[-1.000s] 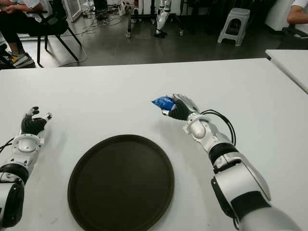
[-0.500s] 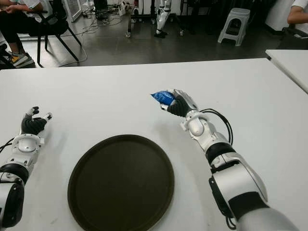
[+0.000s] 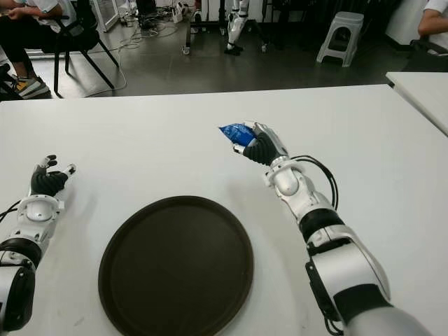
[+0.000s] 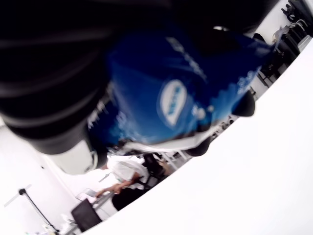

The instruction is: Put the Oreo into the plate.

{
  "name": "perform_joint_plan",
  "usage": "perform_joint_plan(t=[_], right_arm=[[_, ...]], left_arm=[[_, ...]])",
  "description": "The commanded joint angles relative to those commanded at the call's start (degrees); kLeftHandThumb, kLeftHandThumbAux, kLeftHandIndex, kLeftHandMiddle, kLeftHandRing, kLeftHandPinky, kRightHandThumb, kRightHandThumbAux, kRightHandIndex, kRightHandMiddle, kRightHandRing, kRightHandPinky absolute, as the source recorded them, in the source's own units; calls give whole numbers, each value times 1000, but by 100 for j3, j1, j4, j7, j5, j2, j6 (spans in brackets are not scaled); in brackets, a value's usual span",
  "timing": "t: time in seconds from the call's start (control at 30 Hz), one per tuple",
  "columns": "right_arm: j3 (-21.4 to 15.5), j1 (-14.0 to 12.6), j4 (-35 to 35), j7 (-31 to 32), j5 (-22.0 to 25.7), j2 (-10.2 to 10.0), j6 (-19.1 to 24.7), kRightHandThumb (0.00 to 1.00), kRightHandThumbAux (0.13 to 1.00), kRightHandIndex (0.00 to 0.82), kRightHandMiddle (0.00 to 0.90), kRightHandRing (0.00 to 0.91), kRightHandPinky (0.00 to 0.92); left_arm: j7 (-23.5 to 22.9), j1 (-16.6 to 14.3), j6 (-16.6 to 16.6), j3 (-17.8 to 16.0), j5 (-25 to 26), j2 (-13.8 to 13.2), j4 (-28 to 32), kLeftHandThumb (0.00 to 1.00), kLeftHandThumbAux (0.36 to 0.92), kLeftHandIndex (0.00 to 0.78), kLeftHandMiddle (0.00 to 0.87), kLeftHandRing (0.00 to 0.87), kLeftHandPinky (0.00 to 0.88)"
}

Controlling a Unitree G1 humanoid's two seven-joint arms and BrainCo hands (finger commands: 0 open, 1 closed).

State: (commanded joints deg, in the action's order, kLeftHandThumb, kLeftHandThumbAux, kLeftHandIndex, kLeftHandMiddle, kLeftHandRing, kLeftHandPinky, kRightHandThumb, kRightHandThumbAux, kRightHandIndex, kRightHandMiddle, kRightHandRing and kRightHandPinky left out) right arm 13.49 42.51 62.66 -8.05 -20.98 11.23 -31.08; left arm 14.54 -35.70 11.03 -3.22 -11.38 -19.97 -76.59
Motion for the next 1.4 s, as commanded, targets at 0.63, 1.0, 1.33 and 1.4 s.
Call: perform_joint_plan(t=[0.63,1.0,1.33,1.4], right_arm=[[117,-1234,-2045,945,362,-271,58,708,714,441,824,822,813],[250,-1432,-2358,2111,687,-277,-201,706,714,441,825,827,816],[256,-1380,-2192,2660,756,-282,-385,704,716,441,832,820,805],[245,-1377,-2171,2689,759,-293,-391,704,716,441,830,819,804]], left_arm=[[-11,-5,-2,28,-19,11,-3,360,584,0,118,148,166],[39,-23,-71,90,-94,13,-14,354,581,0,133,161,159],[20,-26,-79,0,-14,50,-7,373,597,0,148,189,212],[4,-24,-81,-20,5,51,-11,382,601,0,150,193,218]])
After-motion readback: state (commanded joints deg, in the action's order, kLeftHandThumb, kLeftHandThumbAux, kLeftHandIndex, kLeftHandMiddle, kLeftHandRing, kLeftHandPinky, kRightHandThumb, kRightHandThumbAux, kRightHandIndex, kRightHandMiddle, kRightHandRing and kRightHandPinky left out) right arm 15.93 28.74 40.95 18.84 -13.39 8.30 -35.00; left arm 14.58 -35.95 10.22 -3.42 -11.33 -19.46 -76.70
